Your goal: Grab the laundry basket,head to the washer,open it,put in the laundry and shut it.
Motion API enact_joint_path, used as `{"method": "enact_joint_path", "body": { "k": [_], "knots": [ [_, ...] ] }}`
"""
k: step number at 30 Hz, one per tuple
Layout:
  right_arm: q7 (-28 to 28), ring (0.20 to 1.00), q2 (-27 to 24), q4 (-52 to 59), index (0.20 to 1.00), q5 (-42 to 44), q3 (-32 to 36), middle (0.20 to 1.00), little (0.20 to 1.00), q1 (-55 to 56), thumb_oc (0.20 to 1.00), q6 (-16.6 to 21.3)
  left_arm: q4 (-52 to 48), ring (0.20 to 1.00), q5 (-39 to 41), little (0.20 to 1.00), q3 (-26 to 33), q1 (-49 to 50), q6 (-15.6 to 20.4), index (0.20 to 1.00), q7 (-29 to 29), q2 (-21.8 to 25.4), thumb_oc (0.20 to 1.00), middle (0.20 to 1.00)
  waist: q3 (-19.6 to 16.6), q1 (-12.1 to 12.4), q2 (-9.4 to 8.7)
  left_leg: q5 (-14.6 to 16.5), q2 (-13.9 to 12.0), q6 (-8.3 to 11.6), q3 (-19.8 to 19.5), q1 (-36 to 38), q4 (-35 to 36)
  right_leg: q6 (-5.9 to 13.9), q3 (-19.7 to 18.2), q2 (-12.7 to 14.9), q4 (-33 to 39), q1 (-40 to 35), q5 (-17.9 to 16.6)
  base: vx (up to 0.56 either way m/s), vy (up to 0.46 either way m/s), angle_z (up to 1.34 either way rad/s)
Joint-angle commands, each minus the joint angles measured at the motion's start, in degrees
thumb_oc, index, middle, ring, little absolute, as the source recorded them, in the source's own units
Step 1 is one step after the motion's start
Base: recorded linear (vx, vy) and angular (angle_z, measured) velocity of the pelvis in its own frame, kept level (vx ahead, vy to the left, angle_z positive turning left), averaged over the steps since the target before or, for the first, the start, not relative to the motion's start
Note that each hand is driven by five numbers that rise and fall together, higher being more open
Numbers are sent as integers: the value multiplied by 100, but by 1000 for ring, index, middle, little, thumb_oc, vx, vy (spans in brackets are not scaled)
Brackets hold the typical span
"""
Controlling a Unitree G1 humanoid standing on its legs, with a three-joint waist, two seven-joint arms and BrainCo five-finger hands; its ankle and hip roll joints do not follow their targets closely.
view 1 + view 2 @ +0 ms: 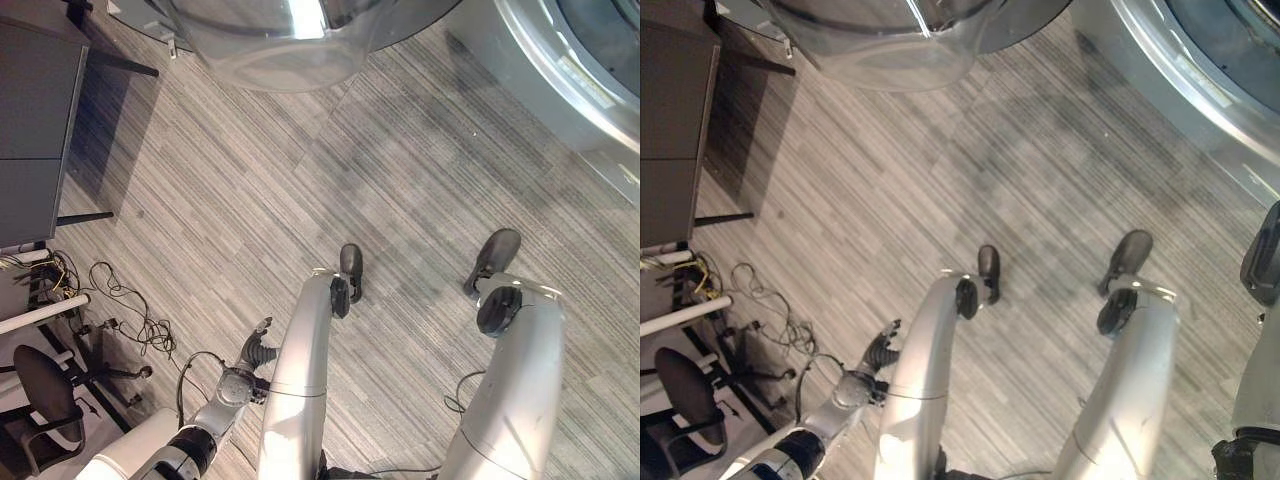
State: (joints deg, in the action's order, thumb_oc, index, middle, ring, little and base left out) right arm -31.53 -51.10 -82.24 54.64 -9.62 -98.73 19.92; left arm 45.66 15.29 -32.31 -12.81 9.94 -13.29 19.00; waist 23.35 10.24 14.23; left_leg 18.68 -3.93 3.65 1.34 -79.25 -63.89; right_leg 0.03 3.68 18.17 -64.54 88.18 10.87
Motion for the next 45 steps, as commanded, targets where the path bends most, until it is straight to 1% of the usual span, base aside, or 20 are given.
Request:
{"method": "enact_joint_path", "body": {
  "k": [1, 9, 14, 18, 20, 22, 25, 26, 29, 30, 33, 34, 35, 38, 39, 41, 42, 43, 44, 45],
  "knots": [
    [382, 1000, 182, 971, 1000, -250, -430, 1000, 1000, 685, 1000, -221, 162, 1000, 44, 1000, 74, 187, 42, 1000, -53, 220, 1000, 1000, -120, 111, 48, 488, -122, 35, 187, 353, -211, 438, -181, -246, 347, -112, -9, -47, 6, -3],
    [1011, 1000, 664, 1091, 1000, 363, -42, 1000, 1000, 1691, 1000, -135, 337, 1000, 212, 1000, 278, -8, 53, 1000, -93, 127, 1000, 1000, -64, -54, -163, 344, -96, -20, 195, 423, 50, 436, -122, -332, 733, -327, -234, -59, 29, -8],
    [1196, 1000, 1498, 1657, 1000, 455, 281, 1000, 1000, 2746, 1000, 121, 917, 1000, 204, 1000, 400, -308, 54, 1000, -82, -136, 1000, 1000, -16, -263, -404, 104, -18, -91, 397, 974, 668, 575, -21, -427, 1607, -1061, -704, -121, 145, -10],
    [1344, 1000, 2197, 2014, 1000, 150, 423, 1000, 1000, 3742, 1000, 185, 1646, 1000, -113, 1000, 493, -445, -17, 1000, 7, -428, 1000, 1000, 42, -487, -579, -95, 51, -102, 606, 1873, 1290, 659, -97, -319, 2511, -2047, -1084, -78, 155, -15],
    [1332, 1000, 2210, 2041, 1000, 136, 435, 1000, 1000, 3777, 1000, 187, 1657, 1000, -119, 1000, 488, -434, -9, 1000, 7, -426, 1000, 1000, 89, -495, -583, -121, 60, -104, 610, 1973, 1354, 661, -90, -316, 2570, -2147, -1108, -31, 94, -10],
    [1514, 1000, 2768, 1910, 1000, 161, 813, 1000, 1000, 4710, 1000, 189, 2264, 1000, -576, 1000, 564, -440, -113, 1000, 102, -646, 1000, 1000, 71, -624, -683, -240, 109, -117, 727, 2953, 1984, 764, -83, -159, 3526, -3205, -1503, 22, 212, -3],
    [1683, 1000, 3068, 1800, 1000, 277, 984, 1000, 1000, 5307, 1000, 169, 2477, 1000, -807, 1000, 653, -357, -179, 1000, 157, -697, 1000, 1000, 18, -654, -726, -305, 185, -123, 741, 3566, 2407, 811, -44, -78, 4045, -3874, -1653, 42, 119, -7],
    [1892, 1000, 3253, 1826, 1000, 111, 961, 1000, 1000, 6058, 1000, 9, 2673, 1000, -983, 1000, 815, -283, -207, 1000, 221, -733, 1000, 1000, -122, -794, -881, -552, 340, -157, 772, 4075, 2774, 814, -3, 96, 4600, -4472, -2012, 11, 78, -6],
    [2038, 1000, 3449, 1863, 1000, 51, 993, 1000, 1000, 6857, 1000, -85, 2880, 1000, -1211, 1000, 935, -104, -222, 1000, 340, -814, 1000, 1000, -238, -942, -1001, -645, 517, -147, 716, 4796, 3263, 942, 30, 252, 5186, -5297, -2371, 157, 134, 18],
    [2287, 1000, 3706, 1870, 1000, 202, 1074, 1000, 1000, 7521, 1000, -198, 3037, 1000, -1397, 1000, 1110, 39, -269, 1000, 419, -843, 1000, 1000, -465, -1035, -1144, -649, 646, -181, 751, 5328, 3582, 1066, 59, 363, 5653, -5878, -2788, 167, 163, 29],
    [2575, 1000, 3779, 1964, 1000, 33, 1143, 1000, 1000, 8505, 1000, -395, 3194, 1000, -1599, 1000, 1380, 250, -199, 1000, 524, -845, 1000, 1000, -892, -1259, -1437, -736, 931, -227, 795, 6051, 4172, 1322, 1, 613, 6278, -6506, -3655, 175, 173, 1],
    [2620, 1000, 3866, 2012, 1000, -54, 1186, 1000, 1000, 8810, 1000, -412, 3279, 1000, -1686, 1000, 1519, 412, -167, 1000, 545, -801, 1000, 1000, -1044, -1328, -1512, -749, 903, -264, 889, 6390, 4379, 1433, 55, 650, 6383, -6722, -3992, 141, 198, 3],
    [2667, 1000, 3933, 1929, 1000, -23, 1280, 1000, 1000, 8988, 1000, -447, 3299, 1000, -1749, 1000, 1595, 495, -191, 1000, 597, -799, 1000, 1000, -1155, -1284, -1427, -820, 798, -261, 932, 6699, 4685, 1413, 257, 524, 6353, -6836, -3652, 96, 137, -5],
    [2688, 1000, 3982, 1820, 1000, -52, 1274, 1000, 1000, 9141, 1000, -473, 3403, 1000, -1740, 1000, 1778, 561, -209, 1000, 571, -744, 1000, 1000, -1267, -1339, -1421, -1081, 698, -251, 1142, 7271, 5296, 1429, 524, 384, 6111, -7000, -3412, 31, 160, -63],
    [2728, 1000, 4013, 1603, 1000, -125, 1247, 1000, 1000, 9237, 1000, -516, 3475, 1000, -1821, 1000, 1847, 626, -253, 1000, 629, -708, 1000, 1000, -1339, -1350, -1310, -1378, 666, -257, 1297, 7666, 5811, 1317, 675, -28, 5766, -7146, -2929, -52, 167, -58],
    [2772, 1000, 3978, 1587, 1000, -378, 1131, 1000, 1000, 9401, 1000, -563, 3479, 1000, -1958, 1000, 1848, 705, -248, 1000, 636, -651, 1000, 1000, -1386, -1273, -1172, -1718, 578, -264, 1513, 7842, 6051, 1146, 1061, -415, 5144, -7342, -2348, -86, 197, -72],
    [2788, 1000, 3941, 1521, 1000, -613, 1027, 1000, 1000, 9427, 1000, -593, 3482, 1000, -2044, 1000, 1823, 742, -249, 1000, 685, -635, 1000, 1000, -1475, -1233, -1133, -1869, 547, -280, 1652, 7876, 6165, 1049, 1297, -593, 4913, -7526, -2125, -60, 115, -60],
    [2787, 1000, 3940, 1522, 1000, -615, 1027, 1000, 1000, 9431, 1000, -593, 3480, 1000, -2045, 1000, 1822, 746, -249, 1000, 685, -636, 1000, 1000, -1466, -1231, -1135, -1871, 550, -277, 1654, 7897, 6178, 1049, 1293, -590, 4896, -7533, -2110, -72, 111, -64],
    [2876, 1000, 3880, 1461, 1000, -949, 798, 1000, 1000, 9506, 1000, -657, 3455, 1000, -2082, 1000, 1796, 774, -256, 1000, 717, -588, 1000, 1000, -1583, -1216, -1070, -2119, 496, -310, 1804, 7896, 6329, 1008, 1295, -1070, 4267, -7631, -1792, -51, 59, -81],
    [2876, 1000, 3880, 1461, 1000, -949, 797, 1000, 1000, 9508, 1000, -656, 3454, 1000, -2082, 1000, 1795, 777, -257, 1000, 717, -588, 1000, 1000, -1584, -1208, -1076, -2120, 502, -310, 1813, 7900, 6334, 1008, 1283, -1065, 4250, -7622, -1782, -30, -32, -106]
  ]
}}
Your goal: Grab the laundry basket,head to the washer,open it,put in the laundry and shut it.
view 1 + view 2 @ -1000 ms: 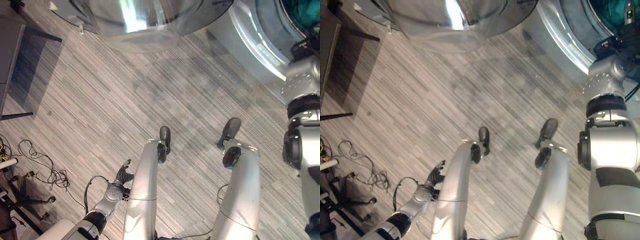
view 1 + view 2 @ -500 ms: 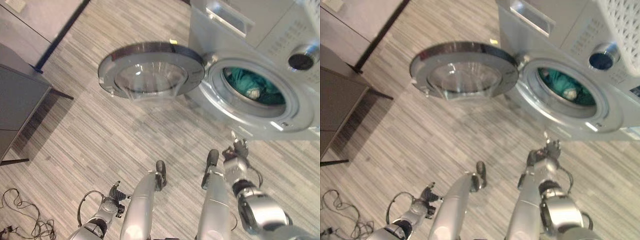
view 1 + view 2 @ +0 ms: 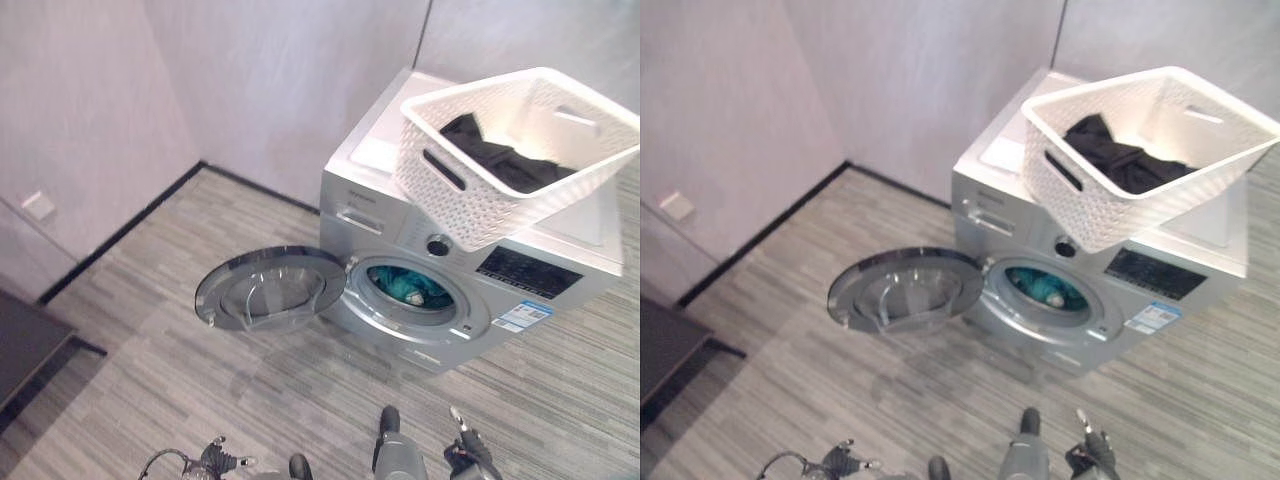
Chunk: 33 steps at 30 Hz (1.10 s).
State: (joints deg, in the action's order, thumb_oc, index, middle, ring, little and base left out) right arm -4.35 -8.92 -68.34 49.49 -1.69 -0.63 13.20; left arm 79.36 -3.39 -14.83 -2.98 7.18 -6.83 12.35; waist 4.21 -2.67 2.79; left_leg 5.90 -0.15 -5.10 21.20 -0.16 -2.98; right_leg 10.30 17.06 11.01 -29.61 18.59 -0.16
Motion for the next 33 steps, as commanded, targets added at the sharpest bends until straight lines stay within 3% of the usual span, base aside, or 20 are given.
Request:
{"method": "enact_joint_path", "body": {
  "k": [1, 7, 15, 24, 25, 26, 33],
  "knots": [
    [185, 1000, -432, -210, 1000, -1107, -139, 1000, 1000, -184, 1000, -116, 90, 1000, -318, 1000, 1, -242, 50, 1000, 137, 100, 1000, 1000, 126, 114, -20, -1139, 88, 728, -174, -59, 289, -157, -288, -638, 1495, -1056, -437, 41, -96, -68],
    [113, 1000, -809, -1210, 1000, -2653, -114, 1000, 1000, 140, 1000, -528, -15, 1000, -414, 1000, -83, -292, 60, 1000, 316, -45, 1000, 1000, -228, 41, -93, -1120, 73, 809, -5, 93, 565, -199, -455, -747, 2531, -1432, -494, 28, -55, -8],
    [338, 1000, -843, -1232, 1000, -2669, 16, 1000, 1000, 586, 1000, -578, 56, 1000, -793, 1000, -237, -276, 42, 1000, 420, -102, 1000, 1000, -351, -280, -84, -1035, 95, 800, 168, 208, 798, -241, -591, -772, 2761, -1505, -465, 25, -6, -8],
    [366, 1000, -748, -980, 1000, -2784, -320, 1000, 1000, 482, 1000, -564, 166, 1000, -865, 1000, -119, -368, -21, 1000, 383, -79, 1000, 1000, -354, -241, -118, -1057, 29, 836, 339, 118, 798, -255, -797, -812, 3033, -1476, -514, -42, -29, -21],
    [385, 1000, -749, -891, 1000, -2811, -380, 1000, 1000, 539, 1000, -551, 142, 1000, -856, 1000, -118, -378, -15, 1000, 392, -79, 1000, 1000, -349, -216, -129, -1082, 21, 856, 285, 77, 798, -263, -776, -815, 3080, -1496, -518, -11, -27, -15],
    [652, 1000, -815, -1333, 1000, -4450, -864, 1000, 1000, 347, 1000, -951, 501, 1000, -197, 1000, 457, -107, -181, 1000, 797, 184, 1000, 1000, -563, -225, -412, -907, -333, 943, -179, 374, 798, -219, -895, -568, 3147, -1491, -697, -11, -27, -6],
    [753, 1000, -835, -1361, 1000, -4331, -891, 1000, 1000, 316, 1000, -949, 215, 1000, 11, 1000, 196, -175, -131, 1000, 839, -34, 1000, 1000, -481, -181, -353, -1024, -454, 994, -265, 480, 798, -304, -794, -659, 3039, -1594, -504, 13, -63, 11]
  ]
}}
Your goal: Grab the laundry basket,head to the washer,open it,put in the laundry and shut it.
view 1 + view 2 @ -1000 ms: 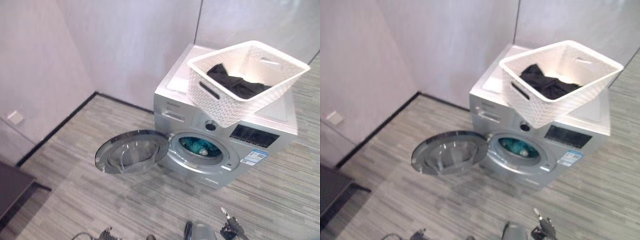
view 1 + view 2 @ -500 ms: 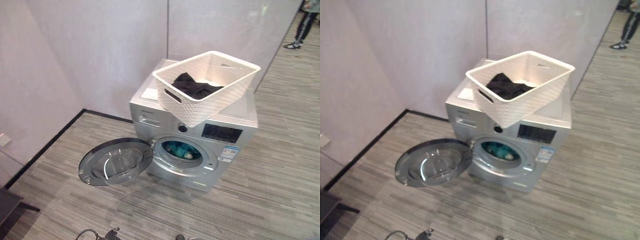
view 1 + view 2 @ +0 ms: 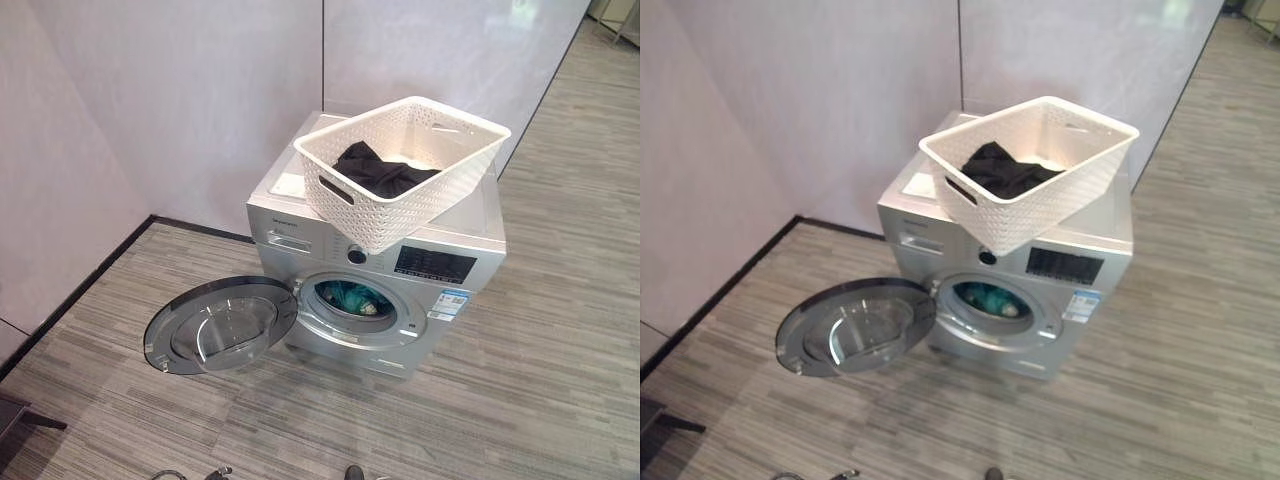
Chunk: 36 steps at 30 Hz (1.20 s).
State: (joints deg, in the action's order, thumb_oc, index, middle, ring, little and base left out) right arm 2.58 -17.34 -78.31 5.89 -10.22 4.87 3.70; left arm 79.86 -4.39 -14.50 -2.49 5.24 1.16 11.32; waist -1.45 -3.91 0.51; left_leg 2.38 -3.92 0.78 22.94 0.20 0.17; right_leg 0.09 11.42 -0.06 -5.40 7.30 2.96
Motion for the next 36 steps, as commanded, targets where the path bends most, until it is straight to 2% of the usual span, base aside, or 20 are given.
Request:
{"method": "enact_joint_path", "body": {
  "k": [1, 3, 7, 9, 12, 14, 15, 16, 18, 20, 22, 25, 27, 28, 29, 31, 33, 34, 35, 36],
  "knots": [
    [51, 1000, -48, -411, 1000, 34, 3, 1000, 1000, -268, 1000, -1, 128, 1000, 144, 1000, 115, -251, 63, 1000, 50, 47, 1000, 1000, 124, -66, -94, -683, -104, 424, -442, 459, 433, 685, -245, 422, 574, -459, -771, 7, -81, 4],
    [51, 1000, -49, -412, 1000, 34, 4, 1000, 1000, -269, 1000, -1, 128, 1000, 144, 1000, 115, -252, 63, 1000, 50, 46, 1000, 1000, 127, -65, -93, -683, -106, 425, -440, 461, 432, 684, -247, 421, 571, -459, -769, 0, -46, 0],
    [-22, 1000, -227, -358, 1000, 2, 8, 1000, 1000, -291, 1000, 47, -168, 1000, 380, 1000, 15, -416, 82, 1000, 37, 51, 1000, 1000, 338, -109, -38, -541, -239, 493, -498, 193, -344, 517, -319, 331, 373, -428, -567, -1, -139, -1],
    [-82, 1000, -331, -200, 1000, 146, 108, 1000, 1000, -212, 1000, 98, -144, 1000, 446, 1000, -24, -595, 74, 1000, 9, 49, 1000, 1000, 536, -206, -65, -722, -383, 640, -500, -235, -1210, 382, -354, 298, 328, -484, -504, 1, -118, -2],
    [-187, 1000, -370, -141, 1000, 231, 207, 1000, 1000, -169, 1000, 117, -104, 1000, 433, 1000, -35, -668, 72, 1000, -46, 75, 1000, 1000, 600, -280, -60, -792, -423, 669, -547, -372, -1448, 311, -397, 263, 272, -464, -453, 46, -64, -8],
    [-272, 1000, -399, -285, 1000, 128, 279, 1000, 1000, -12, 1000, 65, -50, 1000, 408, 1000, -52, -758, 70, 1000, -95, 109, 1000, 1000, 608, -369, 8, -890, -443, 588, -409, -454, -836, 353, -423, 260, 294, -472, -400, 96, 38, -10],
    [-272, 1000, -399, -285, 1000, 127, 280, 1000, 1000, -12, 1000, 65, -48, 1000, 408, 1000, -53, -759, 71, 1000, -95, 108, 1000, 1000, 604, -368, 5, -895, -435, 584, -407, -451, -824, 356, -424, 266, 293, -469, -398, 173, 133, 5],
    [-325, 1000, -458, -383, 1000, 30, 327, 1000, 1000, 56, 1000, 33, -8, 1000, 405, 1000, -50, -855, 84, 1000, -150, 122, 1000, 1000, 612, -378, -17, -1108, -622, 578, -452, -845, -346, 416, -470, 386, 325, -475, -357, 185, 137, 4],
    [-347, 1000, -474, -383, 1000, 16, 343, 1000, 1000, 74, 1000, 34, -4, 1000, 420, 1000, -53, -882, 77, 1000, -181, 124, 1000, 1000, 603, -372, -25, -1212, -732, 593, -578, -983, -248, 428, -516, 433, 311, -441, -348, 188, 109, 3],
    [-369, 1000, -508, -387, 1000, -42, 345, 1000, 1000, 85, 1000, 40, 55, 1000, 413, 1000, -32, -909, 85, 1000, -204, 119, 1000, 1000, 624, -363, 37, -1558, -1000, 705, -733, -1197, 90, 461, -664, 417, 281, -506, -251, 301, 127, -26],
    [-347, 1000, -575, -282, 1000, -69, 327, 1000, 1000, 59, 1000, 76, 190, 1000, 402, 1000, 99, -829, 67, 1000, -188, 167, 1000, 1000, 636, -380, 118, -1800, -1249, 821, -560, -1105, 374, 527, -1007, 390, 135, -694, -23, 483, 239, -78],
    [-329, 1000, -606, -198, 1000, -65, 249, 1000, 1000, -89, 1000, 91, 266, 1000, 416, 1000, 190, -748, 65, 1000, -182, 191, 1000, 1000, 560, -275, 142, -1535, -1137, 756, -843, -1069, 100, 544, -1411, 413, 41, -916, 192, 301, 168, -116],
    [-291, 1000, -600, -61, 1000, 21, 288, 1000, 1000, -113, 1000, 110, 301, 1000, 403, 1000, 193, -743, 80, 1000, -203, 218, 1000, 1000, 471, -250, 125, -1363, -1053, 750, -786, -1224, -333, 594, -1517, 612, -2, -1132, 252, 435, 268, -119],
    [-275, 1000, -639, 188, 1000, 151, 415, 1000, 1000, -74, 1000, 129, 228, 1000, 403, 1000, 156, -733, 92, 1000, -205, 271, 1000, 1000, 437, -259, 44, -1059, -804, 624, -720, -1303, -726, 704, -1649, 884, -66, -1207, 156, 361, 237, -58],
    [-275, 1000, -640, 189, 1000, 151, 416, 1000, 1000, -74, 1000, 128, 228, 1000, 403, 1000, 156, -734, 91, 1000, -204, 270, 1000, 1000, 426, -248, 55, -1066, -819, 625, -714, -1317, -724, 701, -1660, 871, -61, -1188, 142, 305, 260, -48],
    [-257, 1000, -675, 546, 1000, 204, 448, 1000, 1000, -85, 1000, 153, 53, 1000, 333, 1000, -29, -759, 165, 1000, -236, 274, 1000, 1000, 441, -298, 32, -818, -560, 448, -431, -1322, -897, 901, -1901, 1179, -270, -971, -343, 219, 297, -74],
    [-269, 1000, -698, 596, 1000, 197, 454, 1000, 1000, -110, 1000, 156, 3, 1000, 298, 1000, -94, -744, 185, 1000, -212, 263, 1000, 1000, 419, -274, 55, -809, -511, 412, -359, -1304, -879, 933, -1995, 1207, -280, -873, -550, 146, 247, -87],
    [-335, 1000, -703, 843, 1000, 149, 452, 1000, 1000, -179, 1000, 175, -70, 1000, 261, 1000, -149, -690, 214, 1000, -220, 258, 1000, 1000, 412, -257, 91, -681, -347, 290, -222, -1189, -821, 1013, -1959, 1387, -392, -732, -990, 122, 279, -56],
    [-395, 1000, -706, 1135, 1000, 103, 436, 1000, 1000, -203, 1000, 180, -112, 1000, 260, 1000, -126, -621, 212, 1000, -206, 264, 1000, 1000, 445, -217, 141, -645, -310, 225, -53, -1075, -760, 994, -1698, 1507, -604, -580, -1179, 183, 409, -22],
    [-390, 1000, -685, 1451, 1000, 157, 392, 1000, 1000, -229, 1000, 205, -94, 1000, 283, 1000, -56, -594, 182, 1000, -219, 295, 1000, 1000, 507, -261, 193, -634, -266, 185, 70, -886, -648, 912, -1433, 1347, -894, -401, -1082, 92, 240, -81]
  ]
}}
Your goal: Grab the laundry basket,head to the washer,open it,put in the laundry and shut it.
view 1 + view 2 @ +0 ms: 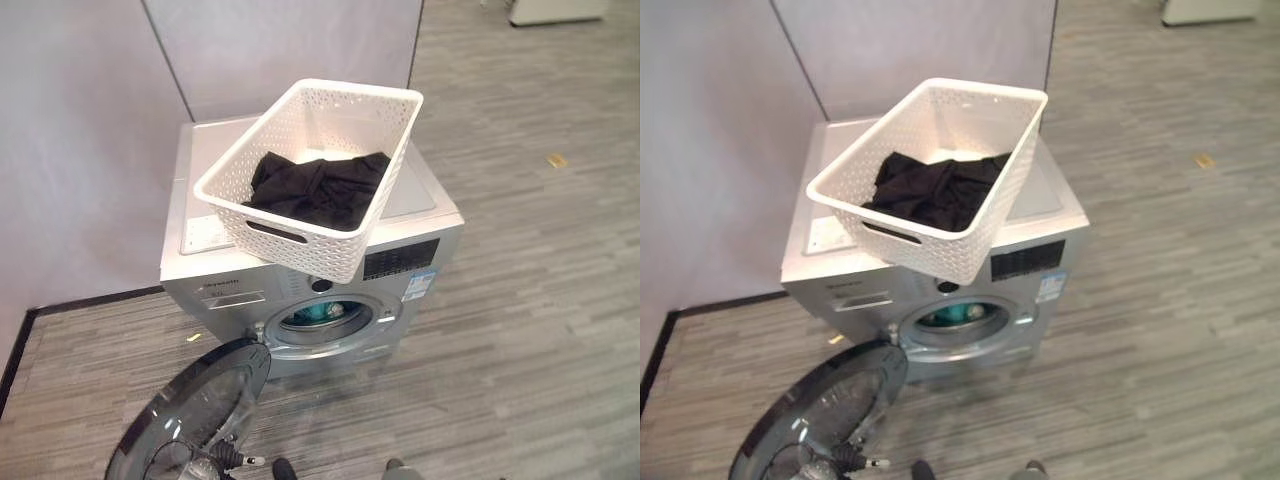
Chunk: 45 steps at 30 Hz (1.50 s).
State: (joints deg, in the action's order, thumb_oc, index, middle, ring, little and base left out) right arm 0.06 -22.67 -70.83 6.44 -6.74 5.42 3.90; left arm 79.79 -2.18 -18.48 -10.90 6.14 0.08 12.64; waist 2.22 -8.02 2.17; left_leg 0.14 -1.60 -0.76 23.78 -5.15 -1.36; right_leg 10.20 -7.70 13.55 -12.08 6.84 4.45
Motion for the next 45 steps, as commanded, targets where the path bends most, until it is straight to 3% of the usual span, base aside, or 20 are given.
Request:
{"method": "enact_joint_path", "body": {
  "k": [1, 2, 3, 4, 5, 7, 8, 12, 24, 27, 30, 31, 32, 33, 34, 38, 39, 42, 44, 45],
  "knots": [
    [-138, 1000, -152, 706, 1000, 102, 43, 1000, 1000, -284, 1000, 184, -88, 1000, 62, 1000, 342, 247, 91, 1000, -111, 162, 1000, 1000, 146, 151, 25, -411, -495, 339, -11, -343, -490, -98, 475, -12, -231, -358, -1228, 84, 167, -132],
    [-146, 1000, -136, 803, 1000, 123, 0, 1000, 1000, -277, 1000, 187, -44, 1000, 66, 1000, 416, 288, 86, 1000, -106, 191, 1000, 1000, 146, 163, 8, -421, -486, 342, 89, -248, -469, -106, 678, -120, -193, -309, -1157, 72, 65, -118],
    [-114, 1000, -73, 1114, 1000, 147, -100, 1000, 1000, -213, 1000, 244, 110, 1000, 65, 1000, 561, 332, 40, 1000, -146, 245, 1000, 1000, 137, 106, -27, -461, -473, 418, 283, 68, -271, -120, 1016, -425, 192, 27, -876, 73, 64, -61],
    [-114, 1000, -73, 1117, 1000, 147, -101, 1000, 1000, -211, 1000, 242, 111, 1000, 64, 1000, 561, 333, 40, 1000, -146, 245, 1000, 1000, 144, 103, -28, -465, -471, 419, 282, 81, -262, -120, 1019, -424, 194, 15, -874, 89, -62, -73],
    [-43, 1000, -187, 1331, 1000, -136, -187, 1000, 1000, -20, 1000, 236, 157, 1000, -156, 1000, 622, 350, 54, 1000, -57, 268, 1000, 1000, 185, 114, -125, -404, -487, 496, 318, 192, -304, -146, 1566, -359, 696, 72, -809, 41, -117, -62],
    [-57, 1000, -90, 1147, 1000, 185, -120, 1000, 1000, 12, 1000, 261, 194, 1000, -334, 1000, 456, 277, 41, 1000, -119, 223, 1000, 1000, 205, 94, -211, -561, -664, 610, 286, 118, -506, -142, 1191, -470, 942, -101, -896, 9, -178, 14],
    [-3, 1000, -94, 717, 1000, 203, -33, 1000, 1000, 22, 1000, 228, 245, 1000, -266, 1000, 583, 328, 8, 1000, -133, 221, 1000, 1000, 117, 187, -294, -620, -770, 711, 398, 198, -524, -149, 1291, -513, 1271, -307, -988, 12, -183, 38],
    [121, 1000, -125, -693, 1000, 597, 466, 1000, 1000, -5, 1000, 135, 234, 1000, -339, 1000, 458, 408, 39, 1000, -27, 109, 1000, 1000, -102, 231, -254, -833, -777, 798, 295, 378, -166, -200, 1368, -603, 1501, -608, -977, 26, -111, -1],
    [332, 1000, -339, -518, 1000, 1131, 861, 1000, 1000, 181, 1000, 121, 358, 1000, -612, 1000, 409, 530, -7, 1000, 118, 153, 1000, 1000, -235, 140, -275, -891, -789, 836, 291, 510, 64, -202, 1379, -654, 1532, -672, -997, -8, -40, 6],
    [301, 1000, -1038, 1035, 1000, 709, 1311, 1000, 1000, 843, 1000, 166, 221, 1000, -653, 1000, 564, 667, 9, 1000, 173, 233, 1000, 1000, -255, 33, -291, -879, -776, 850, 387, 583, 203, -143, 1379, -654, 1569, -641, -1042, -35, -8, -3],
    [477, 1000, -1912, 3497, 1000, 28, 2432, 1000, 1000, 2068, 1000, 111, 9, 1000, -688, 1000, 803, 876, 15, 1000, 284, 288, 1000, 1000, -258, -134, -298, -882, -772, 854, 465, 634, 301, -95, 1357, -649, 1560, -605, -1074, -10, 13, 3],
    [486, 1000, -1908, 3545, 1000, 22, 2477, 1000, 1000, 2123, 1000, 86, 6, 1000, -689, 1000, 782, 883, 13, 1000, 284, 275, 1000, 1000, -263, -114, -286, -882, -771, 854, 466, 641, 306, -94, 1358, -650, 1560, -611, -1074, -1, 36, 0],
    [527, 1000, -2346, 4239, 1000, -293, 3431, 1000, 1000, 2754, 1000, 146, -77, 1000, -688, 1000, 969, 1055, 37, 1000, 381, 256, 1000, 1000, -264, -222, -274, -892, -772, 859, 556, 708, 348, -73, 1313, -658, 1528, -605, -1089, 0, 0, 0],
    [532, 1000, -2346, 4253, 1000, -294, 3453, 1000, 1000, 2777, 1000, 141, -78, 1000, -688, 1000, 959, 1057, 36, 1000, 380, 246, 1000, 1000, -267, -212, -263, -892, -773, 860, 558, 712, 351, -73, 1312, -660, 1528, -606, -1090, 15, 54, -8],
    [435, 1000, -2772, 4274, 1000, -593, 4022, 1000, 1000, 2871, 1000, 176, -112, 1000, -662, 1000, 973, 1150, 42, 1000, 504, 178, 1000, 1000, -287, -251, -257, -926, -770, 862, 575, 752, 415, -54, 1314, -655, 1526, -611, -1115, 16, 41, -11],
    [163, 1000, -3340, 4408, 1000, -1103, 4896, 1000, 1000, 2886, 1000, 118, -219, 1000, -608, 1000, 1007, 1204, 17, 1000, 595, 125, 1000, 1000, -325, -251, -227, -917, -757, 842, 559, 789, 489, -24, 1357, -634, 1537, -624, -1138, 20, 35, -9],
    [-143, 1000, -3701, 4631, 1000, -1289, 5425, 1000, 1000, 2761, 1000, 168, -290, 1000, -582, 1000, 993, 1216, 11, 1000, 607, 104, 1000, 1000, -350, -234, -239, -890, -749, 828, 550, 801, 519, 1, 1377, -613, 1550, -625, -1161, 0, 0, 0],
    [-307, 1000, -4066, 5150, 1000, -1495, 5794, 1000, 1000, 2587, 1000, 198, -354, 1000, -553, 1000, 963, 1201, -30, 1000, 598, 90, 1000, 1000, -366, -178, -241, -851, -743, 810, 520, 801, 535, 13, 1396, -600, 1548, -624, -1152, 0, 0, 0],
    [-322, 1000, -4588, 6009, 1000, -1299, 6126, 1000, 1000, 2222, 1000, 483, -538, 1000, -484, 1000, 812, 1205, -85, 1000, 624, 50, 1000, 1000, -412, -33, -269, -787, -731, 773, 420, 776, 547, 24, 1446, -572, 1567, -638, -1141, 6, 18, 1],
    [-320, 1000, -4581, 6018, 1000, -1303, 6107, 1000, 1000, 2200, 1000, 475, -543, 1000, -483, 1000, 822, 1207, -89, 1000, 625, 57, 1000, 1000, -410, -45, -276, -785, -730, 771, 419, 774, 546, 26, 1448, -571, 1567, -639, -1141, 12, 31, 7]
  ]
}}
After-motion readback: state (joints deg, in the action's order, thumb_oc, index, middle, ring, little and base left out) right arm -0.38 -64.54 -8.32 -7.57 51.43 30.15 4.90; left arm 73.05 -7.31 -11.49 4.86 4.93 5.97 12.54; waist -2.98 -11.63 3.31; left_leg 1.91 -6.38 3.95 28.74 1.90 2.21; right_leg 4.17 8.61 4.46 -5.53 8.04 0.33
